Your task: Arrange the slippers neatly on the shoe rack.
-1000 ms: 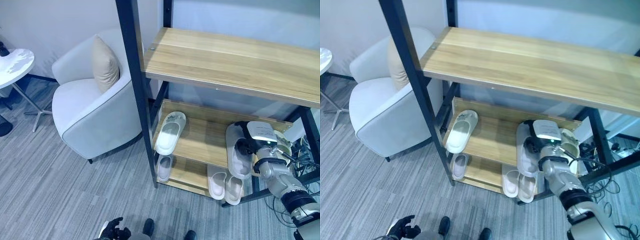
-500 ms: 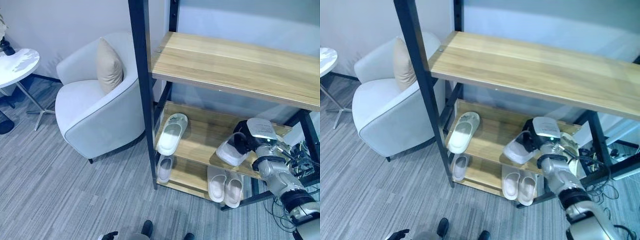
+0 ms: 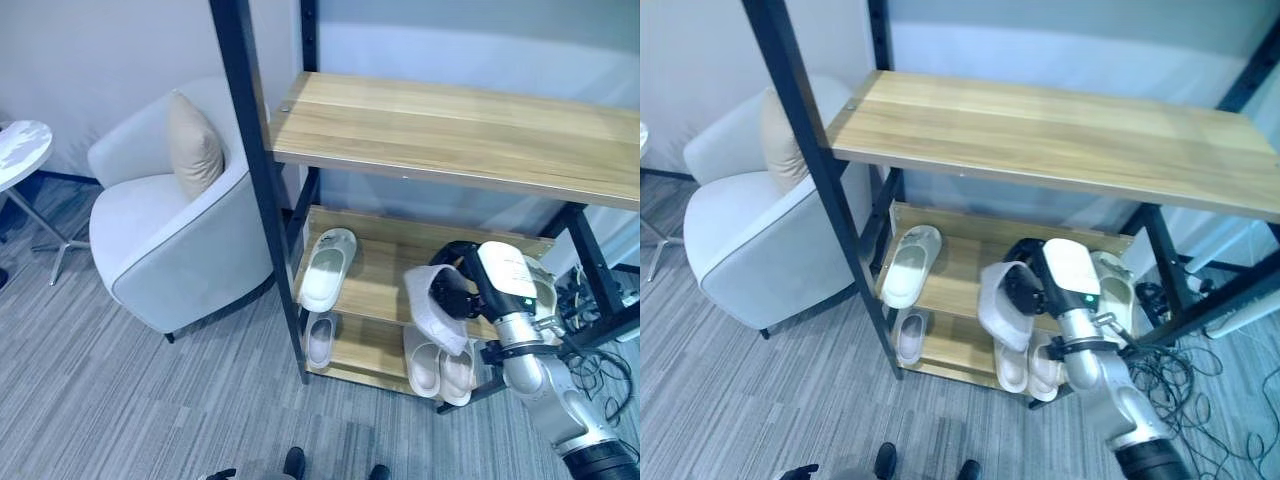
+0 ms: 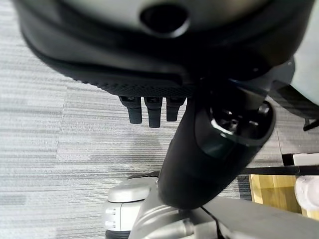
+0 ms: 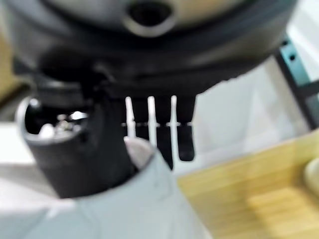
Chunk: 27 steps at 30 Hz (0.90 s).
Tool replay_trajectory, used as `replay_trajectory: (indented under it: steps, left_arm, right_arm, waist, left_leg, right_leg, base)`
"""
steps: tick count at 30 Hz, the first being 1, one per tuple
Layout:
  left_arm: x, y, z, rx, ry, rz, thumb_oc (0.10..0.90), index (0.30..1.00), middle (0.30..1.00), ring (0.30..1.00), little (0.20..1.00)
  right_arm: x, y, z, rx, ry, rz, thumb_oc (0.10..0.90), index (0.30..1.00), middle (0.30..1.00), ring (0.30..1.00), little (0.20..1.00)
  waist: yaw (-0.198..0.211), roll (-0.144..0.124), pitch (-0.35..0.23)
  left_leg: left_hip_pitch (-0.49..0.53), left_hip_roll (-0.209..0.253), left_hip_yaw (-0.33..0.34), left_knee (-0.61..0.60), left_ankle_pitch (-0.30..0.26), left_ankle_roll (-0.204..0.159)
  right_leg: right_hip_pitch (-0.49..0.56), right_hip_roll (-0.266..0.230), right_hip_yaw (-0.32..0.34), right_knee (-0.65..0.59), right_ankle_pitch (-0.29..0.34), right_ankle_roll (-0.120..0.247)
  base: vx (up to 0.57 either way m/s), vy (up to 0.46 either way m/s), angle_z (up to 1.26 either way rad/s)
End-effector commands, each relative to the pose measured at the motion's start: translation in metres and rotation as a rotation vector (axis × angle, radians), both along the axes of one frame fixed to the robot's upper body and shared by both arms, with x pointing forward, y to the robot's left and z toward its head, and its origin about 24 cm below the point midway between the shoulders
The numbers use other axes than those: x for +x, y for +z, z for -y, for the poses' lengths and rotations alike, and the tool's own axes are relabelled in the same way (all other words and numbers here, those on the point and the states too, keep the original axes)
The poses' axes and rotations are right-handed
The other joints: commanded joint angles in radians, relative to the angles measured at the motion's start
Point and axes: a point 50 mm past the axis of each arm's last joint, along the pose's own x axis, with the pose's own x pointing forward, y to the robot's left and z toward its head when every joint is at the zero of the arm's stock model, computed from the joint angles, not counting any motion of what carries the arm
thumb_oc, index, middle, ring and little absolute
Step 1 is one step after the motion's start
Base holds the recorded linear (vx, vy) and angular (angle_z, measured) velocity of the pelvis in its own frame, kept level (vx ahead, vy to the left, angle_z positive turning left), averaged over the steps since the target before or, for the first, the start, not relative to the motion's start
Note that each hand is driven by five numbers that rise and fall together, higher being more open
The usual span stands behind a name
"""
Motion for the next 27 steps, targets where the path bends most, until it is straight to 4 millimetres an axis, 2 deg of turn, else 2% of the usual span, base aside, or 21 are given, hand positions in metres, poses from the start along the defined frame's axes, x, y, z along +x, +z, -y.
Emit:
replay_trajectory:
  steps: [1,8,12,17,23,25,27]
  left_arm:
    - [0.002,-0.006,0.027,-0.078,-0.085,-0.02,0.8,0.9,0.9,0.9,0.9]
    - [0.002,-0.006,0.032,-0.095,-0.111,-0.019,0.8,0.9,0.9,0.9,0.9]
    - [0.004,-0.006,0.033,-0.099,-0.137,-0.016,0.8,0.9,0.9,0.9,0.9]
    - [0.012,-0.004,0.03,-0.095,-0.176,0.004,0.8,0.9,0.9,0.9,0.9]
    - [0.015,-0.003,0.027,-0.091,-0.173,0.013,0.8,0.9,0.9,0.9,0.9]
    - [0.025,0.0,0.024,-0.078,-0.17,0.044,0.8,0.9,0.9,0.9,0.9]
    - [0.041,0.004,0.022,-0.066,-0.171,0.091,0.8,0.9,0.9,0.9,0.9]
  right_arm:
    - [-0.006,0.054,-0.027,0.08,0.21,0.217,0.4,0.3,0.3,0.3,0.3]
    - [-0.022,0.041,-0.053,0.221,0.388,0.09,0.4,0.3,0.3,0.3,0.3]
    - [-0.025,0.03,-0.058,0.232,0.428,0.004,0.4,0.3,0.3,0.3,0.3]
    - [-0.027,0.005,-0.062,0.312,0.504,-0.213,0.4,0.3,0.3,0.3,0.3]
    - [-0.023,-0.011,-0.063,0.308,0.495,-0.297,0.4,0.3,0.3,0.3,0.3]
    - [-0.019,-0.018,-0.066,0.275,0.497,-0.325,0.4,0.3,0.3,0.3,0.3]
    - [-0.01,-0.018,-0.07,0.233,0.502,-0.318,0.4,0.3,0.3,0.3,0.3]
  waist:
    - [0.011,0.037,-0.059]
    - [-0.003,0.042,-0.044]
    - [-0.008,0.041,-0.036]
    - [-0.002,0.038,-0.014]
    - [0.014,0.03,0.004]
    - [0.03,0.027,0.061]
    - [0.038,0.025,0.12]
  left_leg:
    - [-0.007,0.03,-0.005,0.002,-0.096,-0.024]
    - [-0.009,0.03,0.011,0.002,-0.093,-0.024]
    - [-0.011,0.029,0.009,0.002,-0.09,-0.025]
    - [-0.015,0.025,-0.012,0.002,-0.084,-0.025]
    - [-0.021,0.026,-0.021,0.002,-0.078,-0.024]
    - [-0.045,0.037,-0.024,0.03,-0.072,-0.018]
    - [-0.146,0.026,-0.029,0.16,-0.099,-0.017]
  right_leg:
    - [0.019,0.013,0.03,0.006,-0.112,0.059]
    - [0.012,0.009,0.037,0.006,-0.104,0.063]
    - [0.016,0.008,0.029,0.008,-0.103,0.058]
    - [0.004,0.003,0.004,0.04,-0.113,0.051]
    - [-0.003,0.004,-0.01,0.053,-0.121,0.049]
    - [-0.046,-0.004,-0.012,0.12,-0.139,0.042]
    - [-0.123,-0.024,-0.006,0.202,-0.152,0.034]
  base:
    - [-0.04,0.012,-0.18]
    - [-0.03,0.004,-0.13]
    - [-0.02,-0.001,-0.04]
    - [-0.05,0.01,0.02]
    - [-0.04,0.001,0.15]
    - [-0.23,-0.01,0.1]
    - [-0.39,-0.012,0.17]
